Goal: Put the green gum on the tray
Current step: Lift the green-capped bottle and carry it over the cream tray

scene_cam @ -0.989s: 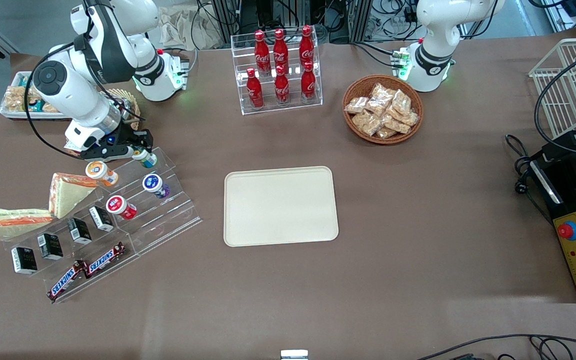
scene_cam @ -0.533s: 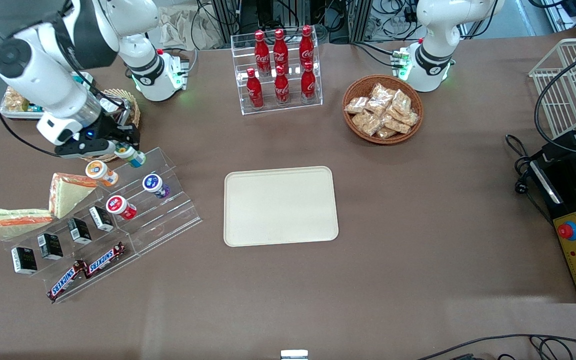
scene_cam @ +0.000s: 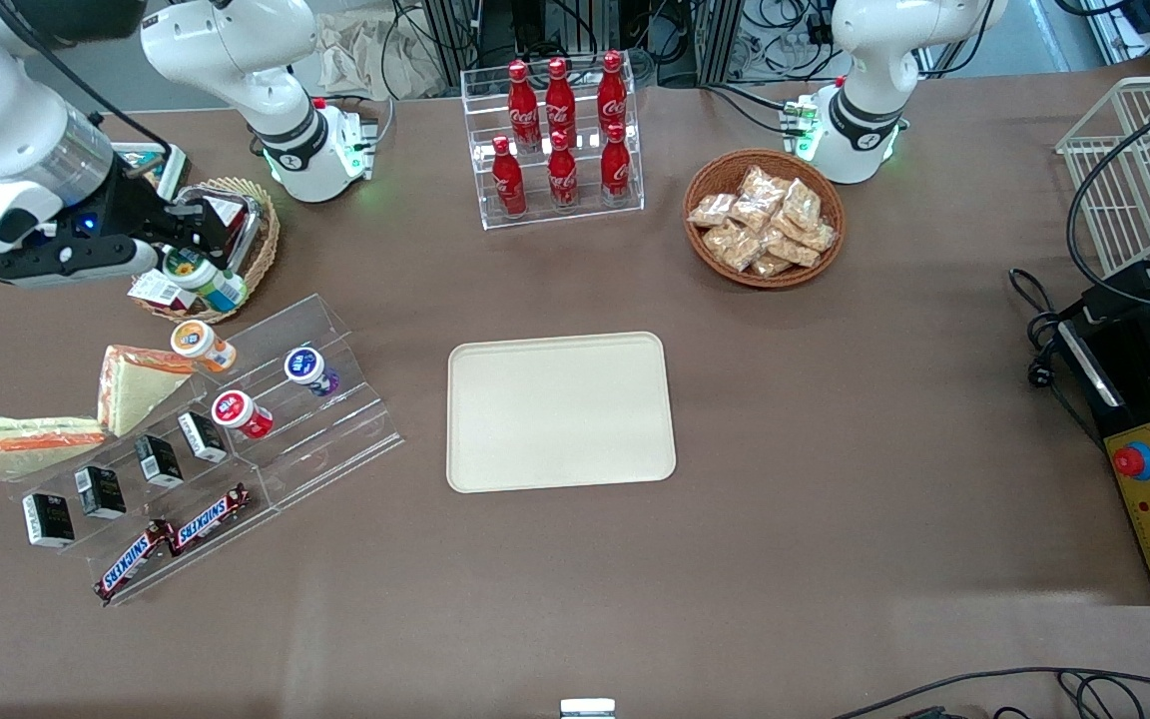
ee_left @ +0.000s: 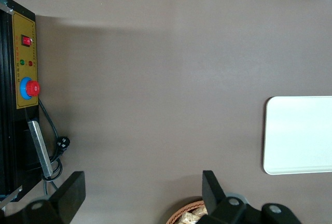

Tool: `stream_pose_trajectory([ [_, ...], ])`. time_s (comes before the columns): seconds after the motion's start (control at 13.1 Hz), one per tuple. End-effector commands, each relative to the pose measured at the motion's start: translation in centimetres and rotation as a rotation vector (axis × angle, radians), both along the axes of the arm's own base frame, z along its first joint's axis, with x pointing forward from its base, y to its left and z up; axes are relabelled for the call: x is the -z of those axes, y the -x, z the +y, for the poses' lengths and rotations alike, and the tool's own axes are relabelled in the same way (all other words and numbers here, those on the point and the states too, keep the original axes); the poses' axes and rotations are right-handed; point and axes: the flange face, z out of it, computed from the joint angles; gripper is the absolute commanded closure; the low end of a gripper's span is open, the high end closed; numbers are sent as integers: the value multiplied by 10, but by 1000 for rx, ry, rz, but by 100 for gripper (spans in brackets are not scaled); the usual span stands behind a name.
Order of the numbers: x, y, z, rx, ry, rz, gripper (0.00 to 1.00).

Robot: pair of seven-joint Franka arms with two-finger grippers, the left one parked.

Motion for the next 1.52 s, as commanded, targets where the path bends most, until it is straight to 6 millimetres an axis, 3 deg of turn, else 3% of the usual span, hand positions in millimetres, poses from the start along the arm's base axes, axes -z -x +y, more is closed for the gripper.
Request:
stream_pose_trajectory([
  [0.0, -10, -26, 66, 102, -5, 13, 84],
  [0.23, 22, -36, 129, 271, -3, 52, 84],
  [0.46, 57, -44, 170, 338, -2, 49, 84],
  [0.68, 122, -43, 213, 376, 17, 44, 84],
  [0.84, 183, -27, 238, 391, 9, 27, 84],
  [1.22, 308, 16, 234, 421, -34, -37, 84],
  [1.45, 355, 33, 234, 456, -10, -20, 84],
])
